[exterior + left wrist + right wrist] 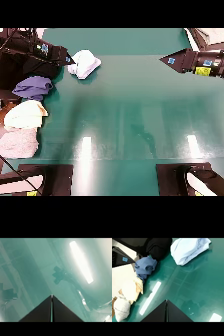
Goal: Fold the shirts.
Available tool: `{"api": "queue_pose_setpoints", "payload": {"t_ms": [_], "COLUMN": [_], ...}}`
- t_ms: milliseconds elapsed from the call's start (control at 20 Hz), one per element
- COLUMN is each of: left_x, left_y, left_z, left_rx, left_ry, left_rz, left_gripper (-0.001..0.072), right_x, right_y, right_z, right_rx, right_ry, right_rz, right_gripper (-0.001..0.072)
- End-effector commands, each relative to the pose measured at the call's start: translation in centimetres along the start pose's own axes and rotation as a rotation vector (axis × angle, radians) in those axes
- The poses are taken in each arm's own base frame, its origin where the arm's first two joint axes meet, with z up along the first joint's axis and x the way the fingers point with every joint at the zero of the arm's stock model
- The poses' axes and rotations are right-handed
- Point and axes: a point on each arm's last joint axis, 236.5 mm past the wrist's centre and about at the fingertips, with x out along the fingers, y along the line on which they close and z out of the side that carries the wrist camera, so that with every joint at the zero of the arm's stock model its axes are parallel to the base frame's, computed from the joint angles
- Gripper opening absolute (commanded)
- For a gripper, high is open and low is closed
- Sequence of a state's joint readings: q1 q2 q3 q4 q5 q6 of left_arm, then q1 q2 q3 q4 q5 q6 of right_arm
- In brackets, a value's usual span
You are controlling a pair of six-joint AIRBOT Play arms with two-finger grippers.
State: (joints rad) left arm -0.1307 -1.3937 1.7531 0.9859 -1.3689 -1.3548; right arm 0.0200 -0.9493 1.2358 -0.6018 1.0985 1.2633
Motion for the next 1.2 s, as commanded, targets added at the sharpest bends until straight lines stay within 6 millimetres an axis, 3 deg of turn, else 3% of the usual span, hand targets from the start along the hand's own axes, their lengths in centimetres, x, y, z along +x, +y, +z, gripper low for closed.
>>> {"api": "queue_pose_setpoints", "payload": {"t_ms": [0,600,850,950,1000,1050,1150], "left_x": [0.1,0.0,-0.1,-0.2,-0.1,0.4,2.4], "left_y": [0.1,0.0,0.4,1.9,3.4,5.3,9.8], "left_z": [-0.1,0.2,2.3,4.0,5.0,6.0,6.9], "left_rx": [-0.001,0.001,0.000,0.072,0.109,0.095,0.064], "left_ry": [0.003,-0.007,-0.097,-0.167,-0.201,-0.234,-0.257], "left_rz": [0.001,0.002,0.018,0.080,0.140,0.200,0.314], "left_gripper": [0.0023,0.0023,0.0023,0.0038,0.0287,0.0485,0.0507], "right_x": [0.0,0.2,0.1,0.1,0.1,0.1,0.2], "right_y": [0.0,-0.1,-0.4,-0.4,-0.5,-0.5,-0.4], "right_z": [-0.1,-0.1,1.3,1.3,1.3,1.3,1.2], "right_rx": [0.000,0.008,0.009,0.009,0.009,0.009,0.009], "right_ry": [0.002,0.004,-0.054,-0.054,-0.054,-0.053,-0.050], "right_rz": [0.000,0.004,-0.012,-0.012,-0.012,-0.012,-0.010], "right_gripper": [0.0015,0.0015,0.0015,0.0015,0.0015,0.0015,0.0015]}}
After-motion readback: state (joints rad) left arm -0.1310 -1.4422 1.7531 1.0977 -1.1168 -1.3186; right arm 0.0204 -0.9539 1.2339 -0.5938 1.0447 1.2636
